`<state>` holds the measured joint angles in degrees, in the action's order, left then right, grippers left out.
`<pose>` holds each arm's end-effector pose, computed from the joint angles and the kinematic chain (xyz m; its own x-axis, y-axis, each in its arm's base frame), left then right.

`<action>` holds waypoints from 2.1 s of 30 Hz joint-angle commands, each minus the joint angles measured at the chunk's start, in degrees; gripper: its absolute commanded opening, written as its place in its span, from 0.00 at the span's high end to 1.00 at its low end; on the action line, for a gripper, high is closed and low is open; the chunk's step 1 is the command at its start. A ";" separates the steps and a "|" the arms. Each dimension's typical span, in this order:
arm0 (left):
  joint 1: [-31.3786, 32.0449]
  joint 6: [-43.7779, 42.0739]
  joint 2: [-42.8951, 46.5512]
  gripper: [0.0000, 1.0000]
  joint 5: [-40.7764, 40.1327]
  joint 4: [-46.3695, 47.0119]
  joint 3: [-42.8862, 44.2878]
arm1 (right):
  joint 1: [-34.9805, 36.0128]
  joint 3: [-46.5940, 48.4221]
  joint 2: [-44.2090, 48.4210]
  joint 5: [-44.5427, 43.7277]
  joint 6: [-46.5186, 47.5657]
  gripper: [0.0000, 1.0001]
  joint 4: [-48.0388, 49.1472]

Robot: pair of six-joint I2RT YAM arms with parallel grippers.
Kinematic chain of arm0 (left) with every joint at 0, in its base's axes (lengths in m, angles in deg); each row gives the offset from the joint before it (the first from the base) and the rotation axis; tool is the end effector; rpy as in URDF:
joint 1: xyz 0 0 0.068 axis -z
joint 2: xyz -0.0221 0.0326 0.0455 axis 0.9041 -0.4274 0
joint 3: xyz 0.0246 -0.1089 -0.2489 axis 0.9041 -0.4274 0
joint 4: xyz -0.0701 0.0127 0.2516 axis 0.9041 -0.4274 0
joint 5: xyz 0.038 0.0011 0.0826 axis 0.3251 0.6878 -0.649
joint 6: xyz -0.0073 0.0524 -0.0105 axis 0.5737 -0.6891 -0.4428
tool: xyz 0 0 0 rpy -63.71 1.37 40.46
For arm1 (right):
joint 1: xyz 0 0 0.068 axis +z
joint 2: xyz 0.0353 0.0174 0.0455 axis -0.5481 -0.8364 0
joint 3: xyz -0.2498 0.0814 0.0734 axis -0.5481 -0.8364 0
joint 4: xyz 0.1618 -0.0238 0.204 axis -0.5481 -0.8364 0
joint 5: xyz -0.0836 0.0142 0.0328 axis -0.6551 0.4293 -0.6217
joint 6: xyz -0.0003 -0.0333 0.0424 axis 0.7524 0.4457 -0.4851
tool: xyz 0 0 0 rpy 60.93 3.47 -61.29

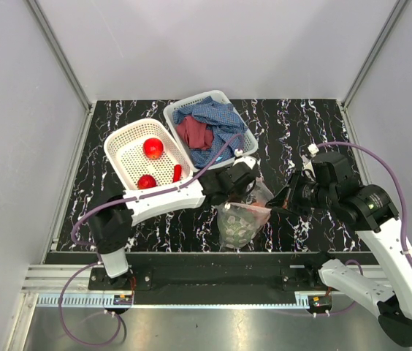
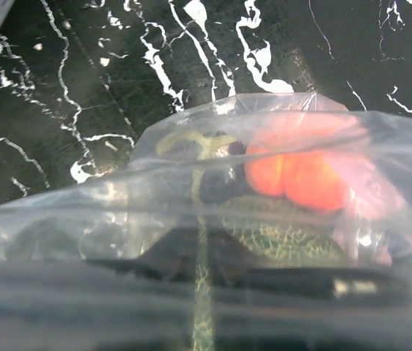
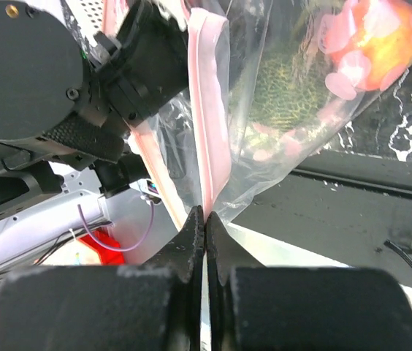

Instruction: Open the zip-top bag and remove the fake food

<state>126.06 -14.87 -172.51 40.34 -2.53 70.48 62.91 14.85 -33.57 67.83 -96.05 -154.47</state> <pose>0.1931 -0.3354 0.2484 -0.7322 0.3296 -0.5960 0.4834 0.8679 -0.1138 0.1101 0.0739 0.3842 -0.8901 0.2985 -0.3443 0.0027 0.7590 0.6510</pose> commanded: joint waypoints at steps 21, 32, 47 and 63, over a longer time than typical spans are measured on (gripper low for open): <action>-5.64 4.13 10.88 0.55 -8.96 -12.01 -2.30 | 0.39 18.44 -16.02 19.84 -12.12 1.00 24.14; -5.82 7.37 15.92 0.54 -7.91 -12.45 -5.21 | 0.39 -0.49 -10.07 21.97 -14.23 1.00 29.32; -5.11 7.64 8.88 0.80 5.28 2.05 -6.79 | 0.30 -9.15 -4.16 18.00 -15.37 1.00 28.18; -5.11 7.55 2.37 0.40 5.10 9.26 -9.33 | 0.39 -4.49 -4.87 16.95 -16.52 1.00 26.34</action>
<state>121.19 -7.57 -170.04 45.30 2.41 63.44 63.08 6.57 -39.01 83.66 -111.76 -128.62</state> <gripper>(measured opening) 0.549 0.009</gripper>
